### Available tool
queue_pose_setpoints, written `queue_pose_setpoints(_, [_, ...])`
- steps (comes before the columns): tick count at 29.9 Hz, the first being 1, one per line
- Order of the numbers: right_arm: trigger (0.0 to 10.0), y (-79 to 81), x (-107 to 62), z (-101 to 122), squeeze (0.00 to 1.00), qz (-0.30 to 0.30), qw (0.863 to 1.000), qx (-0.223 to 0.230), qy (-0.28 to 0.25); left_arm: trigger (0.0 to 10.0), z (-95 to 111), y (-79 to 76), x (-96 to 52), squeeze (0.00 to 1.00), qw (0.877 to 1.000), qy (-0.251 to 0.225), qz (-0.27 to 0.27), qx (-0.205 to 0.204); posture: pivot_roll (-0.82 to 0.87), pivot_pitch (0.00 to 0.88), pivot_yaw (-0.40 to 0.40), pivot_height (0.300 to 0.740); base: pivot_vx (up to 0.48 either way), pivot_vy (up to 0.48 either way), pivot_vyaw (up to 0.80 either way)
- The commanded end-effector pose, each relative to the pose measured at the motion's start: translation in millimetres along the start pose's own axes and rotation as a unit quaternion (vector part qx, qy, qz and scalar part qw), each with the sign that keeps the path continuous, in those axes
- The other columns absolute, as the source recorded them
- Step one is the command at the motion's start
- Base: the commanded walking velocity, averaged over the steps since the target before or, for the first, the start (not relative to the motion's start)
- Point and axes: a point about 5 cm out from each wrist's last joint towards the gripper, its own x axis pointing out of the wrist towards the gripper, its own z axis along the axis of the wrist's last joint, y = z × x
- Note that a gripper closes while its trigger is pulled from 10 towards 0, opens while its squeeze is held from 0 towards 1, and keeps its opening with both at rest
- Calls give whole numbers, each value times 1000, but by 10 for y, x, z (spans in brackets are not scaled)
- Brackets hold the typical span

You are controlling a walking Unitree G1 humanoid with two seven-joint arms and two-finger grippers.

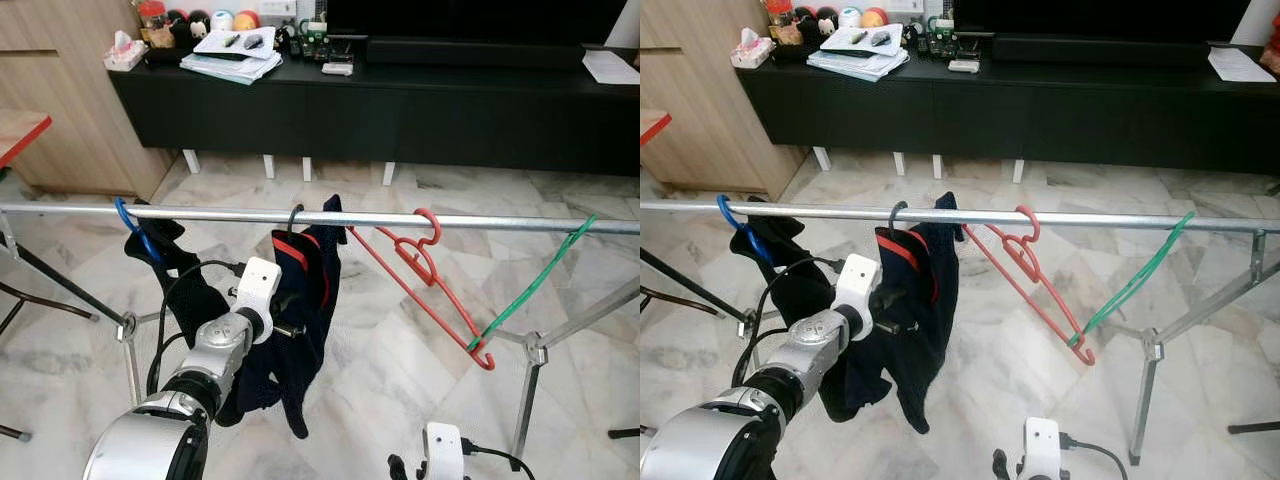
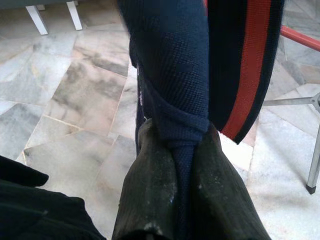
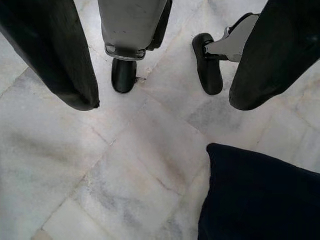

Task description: Hang hanger

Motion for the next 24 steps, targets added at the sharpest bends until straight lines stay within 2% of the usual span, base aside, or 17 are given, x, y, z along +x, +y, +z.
queue_pose_setpoints(1, [10000, 19, -2, -45, 0, 0, 1000, 7, 11, 0, -43, 71, -40, 0, 1000, 1, 12, -9, -24, 98, 69, 740, 0, 0, 0])
queue_pose_setpoints(12, [10000, 34, 2, -26, 0, 0, 1000, 8, 9, 0, 14, 96, -33, 0, 1000, -14, 23, -10, -20, 94, 72, 740, 0, 0, 0])
queue_pose_setpoints(17, [10000, 35, 4, -14, 0, -2, 1000, 10, 7, 0, 108, 140, -34, 0, 998, -47, 40, -18, -19, 89, 70, 740, 0, 0, 0])
queue_pose_setpoints(24, [10000, 27, 10, 28, 0, -4, 1000, 10, 2, 0, 130, 136, -58, 0, 997, -67, 29, 4, -15, 72, 63, 740, 0, 0, 0])
